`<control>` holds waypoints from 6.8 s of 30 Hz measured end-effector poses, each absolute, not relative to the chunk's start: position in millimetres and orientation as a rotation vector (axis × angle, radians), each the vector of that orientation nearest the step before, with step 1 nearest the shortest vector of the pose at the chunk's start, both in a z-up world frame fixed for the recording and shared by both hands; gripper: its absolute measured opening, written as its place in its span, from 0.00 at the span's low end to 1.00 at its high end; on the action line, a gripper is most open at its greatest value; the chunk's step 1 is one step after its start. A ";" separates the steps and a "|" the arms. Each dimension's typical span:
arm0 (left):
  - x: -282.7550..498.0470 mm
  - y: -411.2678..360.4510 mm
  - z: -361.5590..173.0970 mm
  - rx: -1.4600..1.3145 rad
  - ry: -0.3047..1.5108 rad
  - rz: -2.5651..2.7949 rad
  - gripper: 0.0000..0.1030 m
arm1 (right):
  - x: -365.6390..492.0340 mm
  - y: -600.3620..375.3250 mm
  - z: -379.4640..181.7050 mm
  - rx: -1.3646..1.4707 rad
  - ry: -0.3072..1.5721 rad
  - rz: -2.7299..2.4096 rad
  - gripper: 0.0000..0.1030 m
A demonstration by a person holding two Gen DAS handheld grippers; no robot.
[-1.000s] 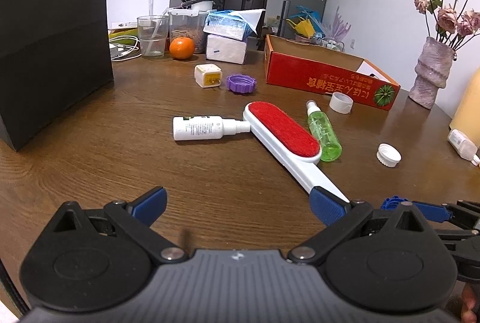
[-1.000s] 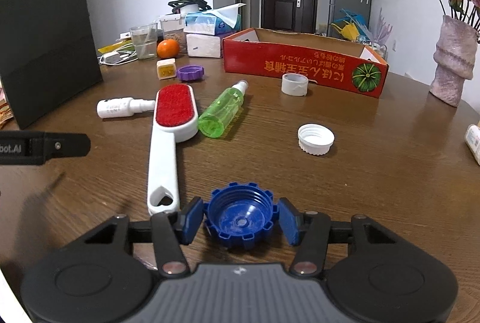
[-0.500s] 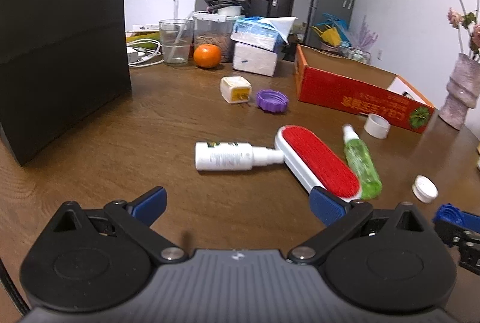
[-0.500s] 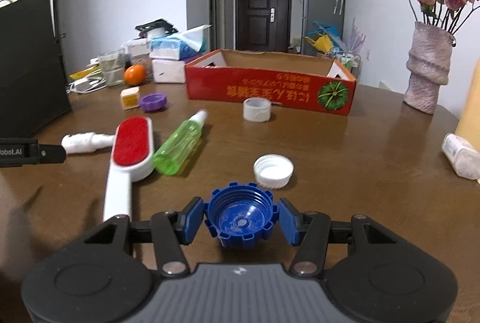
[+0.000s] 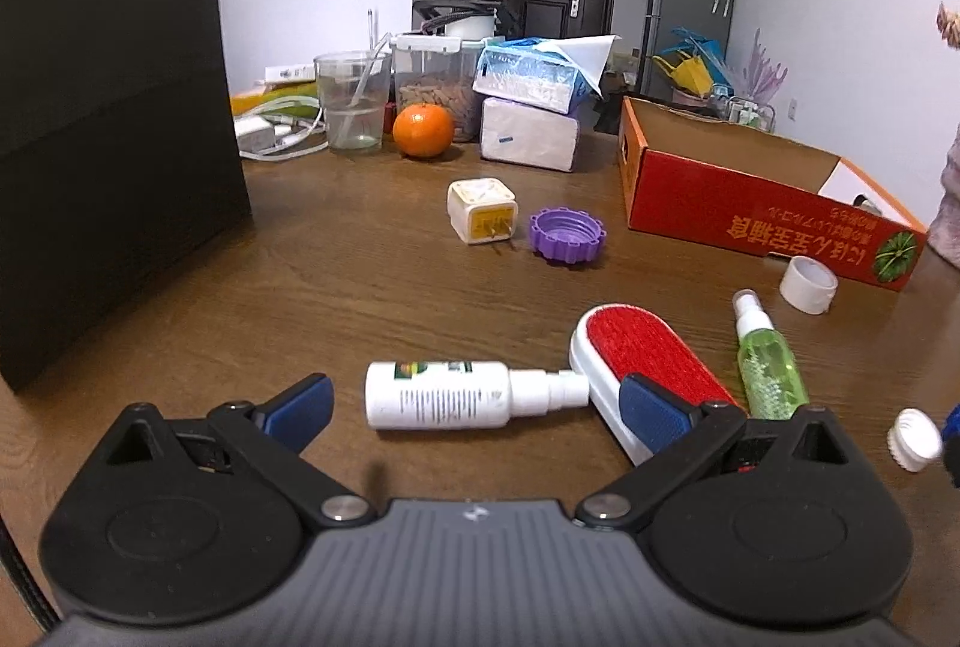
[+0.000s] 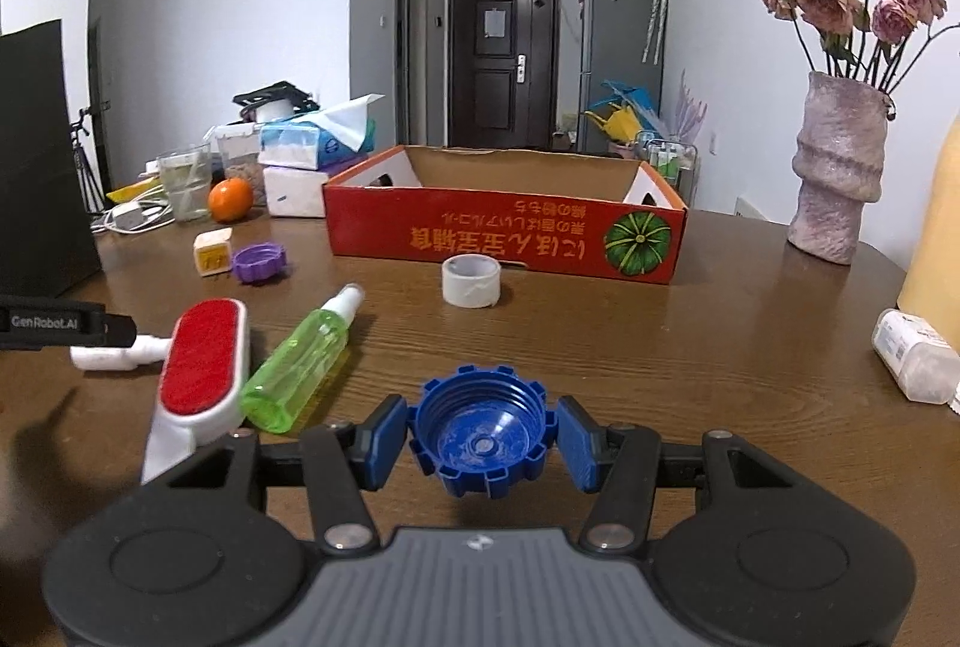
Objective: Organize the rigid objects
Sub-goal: 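Grasp the white spray bottle with the left tool while the right tool lifts the blue cap, then carry the white spray bottle and blue cap over the red cardboard box with both tools, then open both tools to drop the spray bottle and blue cap into the box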
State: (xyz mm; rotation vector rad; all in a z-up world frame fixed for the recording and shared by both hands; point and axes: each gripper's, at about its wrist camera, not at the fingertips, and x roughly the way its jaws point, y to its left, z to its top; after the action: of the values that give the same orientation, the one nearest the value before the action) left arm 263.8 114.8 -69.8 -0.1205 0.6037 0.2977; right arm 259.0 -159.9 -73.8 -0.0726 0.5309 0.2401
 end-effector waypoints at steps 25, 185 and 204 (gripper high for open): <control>305.5 119.4 -94.0 -0.124 0.687 0.368 1.00 | 267.0 -170.6 -80.2 -0.001 0.548 0.236 0.52; 561.5 9.4 -24.7 0.034 0.450 0.036 0.96 | 562.5 -177.7 -57.1 0.001 0.465 0.109 0.52; 572.9 13.0 -32.2 0.018 0.501 0.023 1.00 | 571.4 -176.0 -64.0 -0.032 0.507 0.099 0.88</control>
State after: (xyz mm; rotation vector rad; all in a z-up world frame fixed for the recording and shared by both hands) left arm 572.9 13.0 -32.2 0.0178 0.5014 0.0232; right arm 571.4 -176.0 -64.0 -0.0321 0.5072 0.0990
